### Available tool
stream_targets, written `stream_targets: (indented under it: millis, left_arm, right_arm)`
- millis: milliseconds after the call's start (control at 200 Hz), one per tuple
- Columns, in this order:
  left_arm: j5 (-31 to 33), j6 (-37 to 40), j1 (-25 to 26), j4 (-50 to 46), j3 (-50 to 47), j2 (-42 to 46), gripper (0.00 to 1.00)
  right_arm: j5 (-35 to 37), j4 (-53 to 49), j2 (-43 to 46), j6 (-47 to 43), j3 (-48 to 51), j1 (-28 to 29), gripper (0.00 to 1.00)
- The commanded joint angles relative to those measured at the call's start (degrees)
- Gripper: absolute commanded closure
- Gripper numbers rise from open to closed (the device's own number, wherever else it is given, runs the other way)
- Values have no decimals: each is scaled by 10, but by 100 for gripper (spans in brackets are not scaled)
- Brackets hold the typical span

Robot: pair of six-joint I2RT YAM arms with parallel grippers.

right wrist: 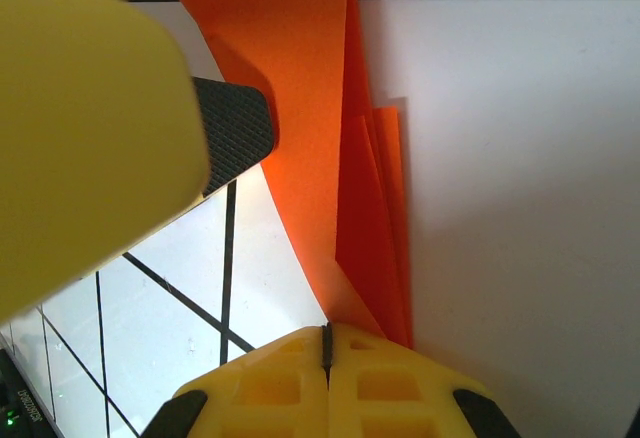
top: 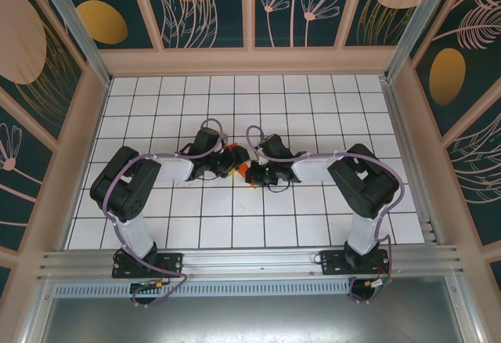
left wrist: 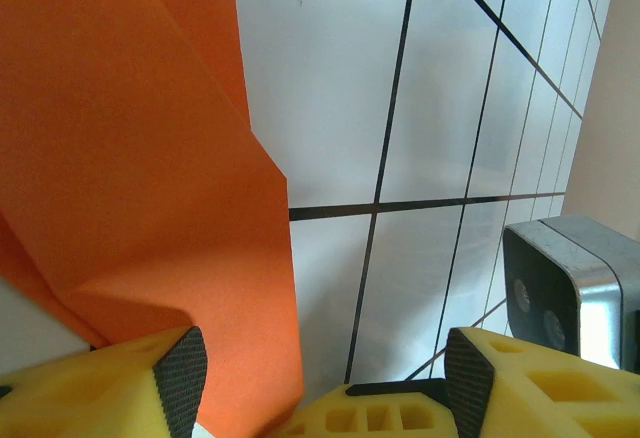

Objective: Fold a paper plane with a square sheet of paper (pick it up from the middle)
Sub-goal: Fold the wing for the fifth time at the center of the table.

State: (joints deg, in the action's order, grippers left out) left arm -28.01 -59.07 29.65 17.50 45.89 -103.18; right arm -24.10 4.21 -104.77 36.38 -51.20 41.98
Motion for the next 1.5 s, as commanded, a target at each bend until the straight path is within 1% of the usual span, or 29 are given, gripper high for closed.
stream_targets:
  millis: [0, 125, 390, 656, 866, 961, 1086, 1151, 1211, 1246, 1321, 1496]
  left_arm:
    - [64, 5, -6, -56, -4, -26, 33]
    - [78, 2, -6, -64, -5, -32, 34]
    - [106, -1, -8, -76, -7, -32, 35]
    - [98, 2, -9, -74, -1, -33, 35]
    - [86, 48, -12, -77, 29, -10, 36]
    - [58, 59, -12, -47, 29, 6, 42]
    - [24, 65, -12, -23, 19, 32, 55]
    - [21, 65, -11, -23, 10, 46, 63]
    - [23, 65, -11, -24, -2, 46, 69]
    - [23, 64, -11, -24, -8, 66, 72]
    - [20, 64, -11, -19, -23, 76, 75]
    - [18, 73, -4, -3, -57, 101, 86]
  right_arm:
    - [-14, -52, -19, -12, 9, -4, 100]
    - [-33, -56, -20, -22, 23, -4, 100]
    - [-47, -53, 15, -35, 63, -5, 100]
    - [-56, -48, 31, -39, 83, -5, 100]
    - [-44, -52, 19, -43, 65, -6, 100]
    - [-38, -56, 16, -43, 59, -7, 100]
    - [-36, -57, 11, -41, 52, -8, 100]
    - [-38, -55, 10, -41, 51, -8, 100]
    - [-40, -54, 10, -42, 52, -9, 100]
    - [-39, -56, 9, -43, 52, -8, 100]
    - [-40, -57, 6, -43, 51, -8, 100]
    - [-42, -60, -2, -43, 48, -8, 100]
